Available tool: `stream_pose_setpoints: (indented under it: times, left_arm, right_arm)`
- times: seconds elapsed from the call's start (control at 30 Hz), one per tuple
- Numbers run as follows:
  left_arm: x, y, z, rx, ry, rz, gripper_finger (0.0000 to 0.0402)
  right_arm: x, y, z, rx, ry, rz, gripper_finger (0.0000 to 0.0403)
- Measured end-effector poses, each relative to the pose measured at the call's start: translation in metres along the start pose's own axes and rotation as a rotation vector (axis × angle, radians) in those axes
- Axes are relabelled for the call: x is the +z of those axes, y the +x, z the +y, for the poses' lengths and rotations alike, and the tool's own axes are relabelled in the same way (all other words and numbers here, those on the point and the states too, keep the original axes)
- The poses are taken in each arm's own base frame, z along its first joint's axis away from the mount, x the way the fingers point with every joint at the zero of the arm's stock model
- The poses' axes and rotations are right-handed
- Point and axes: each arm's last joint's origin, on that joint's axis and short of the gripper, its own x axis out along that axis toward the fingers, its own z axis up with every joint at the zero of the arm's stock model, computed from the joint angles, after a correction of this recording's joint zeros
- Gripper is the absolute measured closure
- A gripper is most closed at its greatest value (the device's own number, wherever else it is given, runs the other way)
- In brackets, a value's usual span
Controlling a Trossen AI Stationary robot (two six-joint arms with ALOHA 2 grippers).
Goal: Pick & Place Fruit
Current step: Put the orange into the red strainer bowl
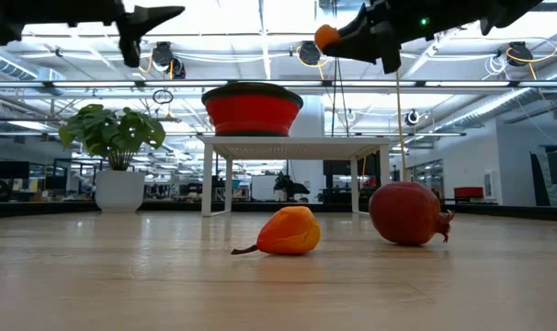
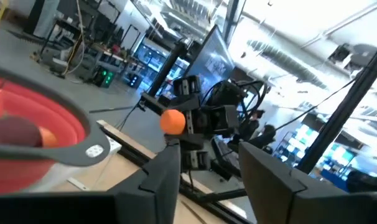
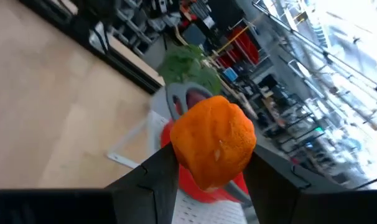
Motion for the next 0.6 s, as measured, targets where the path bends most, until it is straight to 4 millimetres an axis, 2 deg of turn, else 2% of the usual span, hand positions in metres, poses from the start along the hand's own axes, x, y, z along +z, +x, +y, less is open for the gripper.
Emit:
stream_pose_setpoints:
  times: [0.3,0.6]
  left_arm:
    - [0.002,0.056,-0.02,0.025,0.097,0.057,0.0196]
    - [-0.003,0.112,-0.032,0.098,0.269,0.208,0.019]
  right_arm:
    - [0.001,0.0,0.001,0.04,0.121,-0.035,0.0247]
    - [0.001,0.0,0.001,0.039,0.123,-0.035,0.0247]
